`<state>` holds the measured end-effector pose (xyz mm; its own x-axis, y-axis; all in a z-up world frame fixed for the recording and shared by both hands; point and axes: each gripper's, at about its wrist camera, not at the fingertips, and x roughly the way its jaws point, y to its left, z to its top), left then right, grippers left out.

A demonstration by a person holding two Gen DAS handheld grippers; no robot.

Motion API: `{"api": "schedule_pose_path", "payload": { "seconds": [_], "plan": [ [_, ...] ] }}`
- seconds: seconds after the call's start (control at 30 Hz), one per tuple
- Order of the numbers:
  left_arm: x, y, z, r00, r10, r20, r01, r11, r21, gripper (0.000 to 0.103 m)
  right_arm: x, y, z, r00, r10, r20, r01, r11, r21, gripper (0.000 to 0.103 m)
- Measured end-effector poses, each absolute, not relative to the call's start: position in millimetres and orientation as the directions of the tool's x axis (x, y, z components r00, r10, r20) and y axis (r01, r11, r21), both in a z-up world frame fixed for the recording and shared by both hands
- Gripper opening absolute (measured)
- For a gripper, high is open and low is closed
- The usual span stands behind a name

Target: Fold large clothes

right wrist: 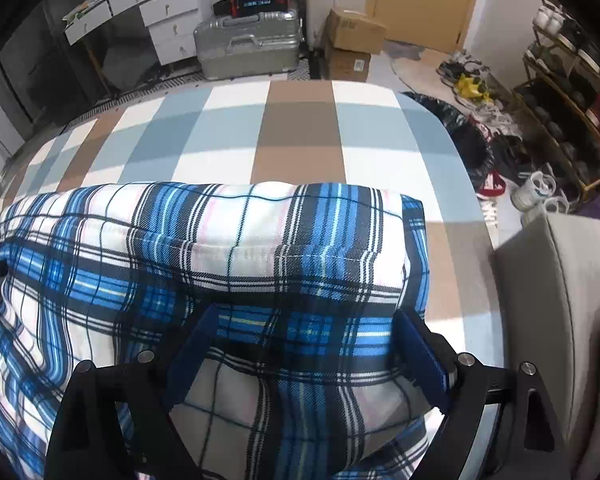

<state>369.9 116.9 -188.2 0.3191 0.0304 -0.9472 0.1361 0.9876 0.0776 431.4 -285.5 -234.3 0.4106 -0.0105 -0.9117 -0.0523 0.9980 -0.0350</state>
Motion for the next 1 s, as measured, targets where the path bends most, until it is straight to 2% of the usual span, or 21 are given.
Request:
{"api": "schedule_pose_path", "payload": {
  "seconds": [0.07,0.1,0.13,0.17,0.23,0.27,0.4,0.5,0.6,0.77,0.8,0.93,1.0],
  "plan": [
    [355.0,112.5,-182.0,0.342,0.067,-0.937,0.151,0.981,0.125,0.098,422.0,-279.1,-224.1,0.436,-0.039,-0.899,-0.06,0.996,-0.072,0.082],
    [344.6,109.0,-176.7,0.36,0.082,-0.929,0.162,0.976,0.148,0.088,413.4,-272.8,-216.1,0.468,-0.039,-0.883,-0.072,0.994,-0.082,0.07],
    [335.2,105.2,-169.8,0.385,0.086,-0.919,0.166,0.973,0.16,0.082,402.4,-265.8,-205.4,0.508,-0.017,-0.861,-0.097,0.992,-0.077,0.069],
    [316.7,97.9,-155.0,0.438,0.049,-0.898,0.18,0.974,0.141,0.079,388.6,-256.3,-194.8,0.546,0.017,-0.838,-0.137,0.988,-0.069,0.07],
    [291.3,83.2,-136.1,0.518,-0.055,-0.853,0.223,0.972,0.073,0.08,371.3,-238.2,-191.9,0.545,0.054,-0.837,-0.202,0.977,-0.068,0.081],
    [280.1,69.2,-132.2,0.53,-0.088,-0.843,0.267,0.962,0.067,0.081,366.7,-233.1,-196.0,0.533,0.045,-0.845,-0.213,0.974,-0.082,0.081],
    [264.9,17.8,-160.4,0.46,-0.054,-0.886,0.381,0.913,0.142,0.081,339.8,-222.9,-228.9,0.452,-0.046,-0.891,-0.243,0.954,-0.173,0.081],
    [254.6,10.2,-192.4,0.392,0.006,-0.92,0.37,0.914,0.164,0.081,317.5,-227.7,-225.3,0.427,-0.045,-0.903,-0.262,0.95,-0.171,0.081],
    [246.2,25.9,-194.8,0.409,-0.036,-0.912,0.31,0.945,0.102,0.081,304.7,-230.2,-207.5,0.437,-0.006,-0.899,-0.256,0.958,-0.131,0.073],
    [237.9,34.1,-197.6,0.435,-0.048,-0.899,0.275,0.958,0.082,0.082,315.6,-199.1,-175.7,0.504,0.129,-0.854,-0.275,0.961,-0.018,0.078],
    [236.9,34.7,-197.4,0.435,-0.047,-0.899,0.273,0.959,0.082,0.082,321.8,-189.0,-179.9,0.495,0.129,-0.859,-0.287,0.958,-0.022,0.081],
    [225.2,27.4,-181.2,0.369,-0.046,-0.928,0.325,0.942,0.082,0.081,333.9,-171.2,-231.4,0.385,0.04,-0.922,-0.339,0.935,-0.101,0.08],
    [222.6,43.8,-163.3,0.411,-0.027,-0.911,0.345,0.93,0.128,0.081,327.4,-188.7,-232.9,0.344,0.111,-0.932,-0.334,0.942,-0.011,0.084]
  ]
}}
